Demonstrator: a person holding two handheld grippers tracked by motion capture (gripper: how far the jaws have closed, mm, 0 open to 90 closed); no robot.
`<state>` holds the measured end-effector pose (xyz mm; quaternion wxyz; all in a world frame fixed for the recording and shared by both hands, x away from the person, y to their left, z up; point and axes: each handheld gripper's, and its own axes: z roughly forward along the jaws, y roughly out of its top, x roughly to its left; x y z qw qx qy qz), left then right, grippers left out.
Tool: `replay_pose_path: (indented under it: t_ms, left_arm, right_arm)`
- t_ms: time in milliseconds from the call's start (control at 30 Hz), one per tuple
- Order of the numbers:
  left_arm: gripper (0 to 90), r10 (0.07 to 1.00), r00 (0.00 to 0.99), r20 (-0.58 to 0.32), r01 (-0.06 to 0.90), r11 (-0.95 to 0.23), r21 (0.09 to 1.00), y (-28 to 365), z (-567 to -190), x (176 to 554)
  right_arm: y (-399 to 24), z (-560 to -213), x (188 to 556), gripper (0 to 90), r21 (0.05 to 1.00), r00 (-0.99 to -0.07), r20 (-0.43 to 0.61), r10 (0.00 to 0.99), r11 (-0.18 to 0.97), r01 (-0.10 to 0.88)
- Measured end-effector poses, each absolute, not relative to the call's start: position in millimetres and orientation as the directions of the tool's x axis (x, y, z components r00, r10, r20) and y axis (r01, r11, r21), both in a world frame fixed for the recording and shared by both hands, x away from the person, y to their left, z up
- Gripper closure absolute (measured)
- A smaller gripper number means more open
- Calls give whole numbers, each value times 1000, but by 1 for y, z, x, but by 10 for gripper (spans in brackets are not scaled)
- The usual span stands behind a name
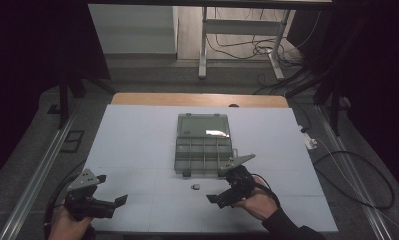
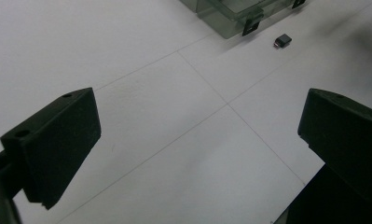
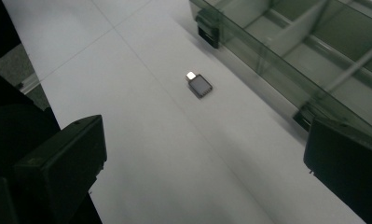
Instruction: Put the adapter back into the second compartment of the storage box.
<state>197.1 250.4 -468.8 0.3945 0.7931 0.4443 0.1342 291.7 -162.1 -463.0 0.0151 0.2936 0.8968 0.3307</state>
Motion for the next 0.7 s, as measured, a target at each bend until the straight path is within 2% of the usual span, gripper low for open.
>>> replay_pose_path:
  t_ms: [133,700]
  left_arm:
    - [0,810,569,-139,598,-292,746,251,-469,197]
    - [0,805,573,-152,595,-282,753,253,-469,196]
  right_arm:
    - [-151,-467,294,0,586,-850,135,509,650,483]
    - [-112,-487,299,0,527,-882,122,456,723,447]
